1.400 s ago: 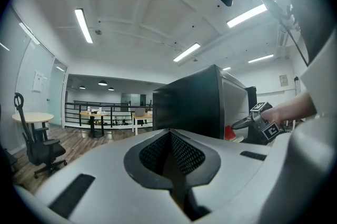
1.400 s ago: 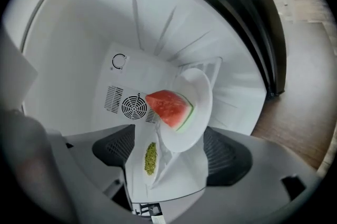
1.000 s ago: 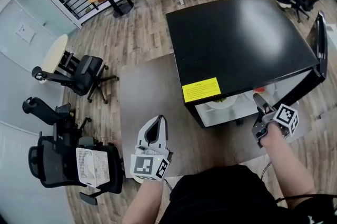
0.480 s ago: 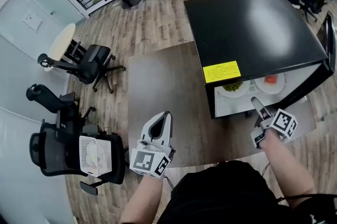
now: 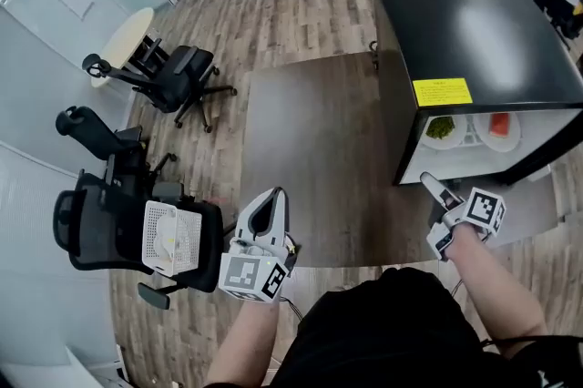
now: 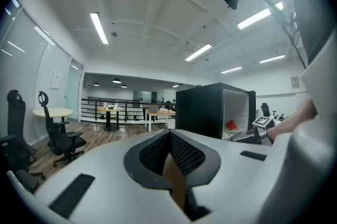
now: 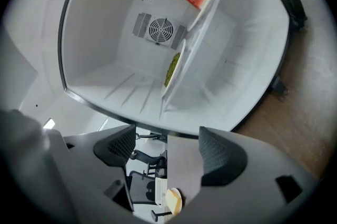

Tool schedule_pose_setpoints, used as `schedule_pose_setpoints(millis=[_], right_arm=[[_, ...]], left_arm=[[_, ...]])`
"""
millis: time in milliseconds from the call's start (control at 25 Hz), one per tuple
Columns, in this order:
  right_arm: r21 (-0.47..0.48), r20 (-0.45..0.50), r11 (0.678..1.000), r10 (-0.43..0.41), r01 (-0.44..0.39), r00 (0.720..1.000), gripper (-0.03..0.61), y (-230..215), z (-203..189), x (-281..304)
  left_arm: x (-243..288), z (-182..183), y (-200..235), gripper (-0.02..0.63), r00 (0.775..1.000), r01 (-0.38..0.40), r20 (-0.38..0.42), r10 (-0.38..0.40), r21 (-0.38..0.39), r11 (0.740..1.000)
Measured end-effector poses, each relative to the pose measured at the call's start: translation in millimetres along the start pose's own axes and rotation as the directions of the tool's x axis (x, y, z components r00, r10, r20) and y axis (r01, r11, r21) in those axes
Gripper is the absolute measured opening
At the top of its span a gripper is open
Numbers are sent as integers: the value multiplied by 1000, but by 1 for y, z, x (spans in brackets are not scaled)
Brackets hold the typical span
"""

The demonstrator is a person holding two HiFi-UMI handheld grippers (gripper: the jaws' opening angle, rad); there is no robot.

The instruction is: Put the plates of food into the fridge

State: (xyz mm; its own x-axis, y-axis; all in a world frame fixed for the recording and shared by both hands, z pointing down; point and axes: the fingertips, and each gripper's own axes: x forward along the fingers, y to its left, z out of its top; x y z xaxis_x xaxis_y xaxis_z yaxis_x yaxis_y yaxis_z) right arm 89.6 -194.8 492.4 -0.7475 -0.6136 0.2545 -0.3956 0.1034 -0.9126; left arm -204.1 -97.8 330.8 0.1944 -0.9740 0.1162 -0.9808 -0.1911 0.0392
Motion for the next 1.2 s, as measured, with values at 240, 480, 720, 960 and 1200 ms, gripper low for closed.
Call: schedule_pose_setpoints(millis=[240, 480, 720, 960, 1200], right_arm=[[68, -171, 996, 72, -62, 983, 385, 23, -66, 39], [77, -323, 994, 100, -79, 941, 385, 51, -142, 71], [54, -465, 991, 135, -125, 875, 385, 81, -215, 93], [30, -581, 993, 112, -116, 806, 385, 96, -286, 103], [60, -636, 987, 152, -148, 757, 385, 109, -356, 107]], left_arm=[[-50, -2, 45, 5, 994, -113, -2, 113, -16, 993], [-106, 0, 87, 3, 978, -210, 0, 211, -33, 977], [-162, -7, 114, 3, 953, -303, -5, 303, -45, 952], [-222, -23, 140, 5, 921, -390, -15, 390, -68, 918], [-269, -38, 157, 5, 901, -434, -38, 433, -84, 897]])
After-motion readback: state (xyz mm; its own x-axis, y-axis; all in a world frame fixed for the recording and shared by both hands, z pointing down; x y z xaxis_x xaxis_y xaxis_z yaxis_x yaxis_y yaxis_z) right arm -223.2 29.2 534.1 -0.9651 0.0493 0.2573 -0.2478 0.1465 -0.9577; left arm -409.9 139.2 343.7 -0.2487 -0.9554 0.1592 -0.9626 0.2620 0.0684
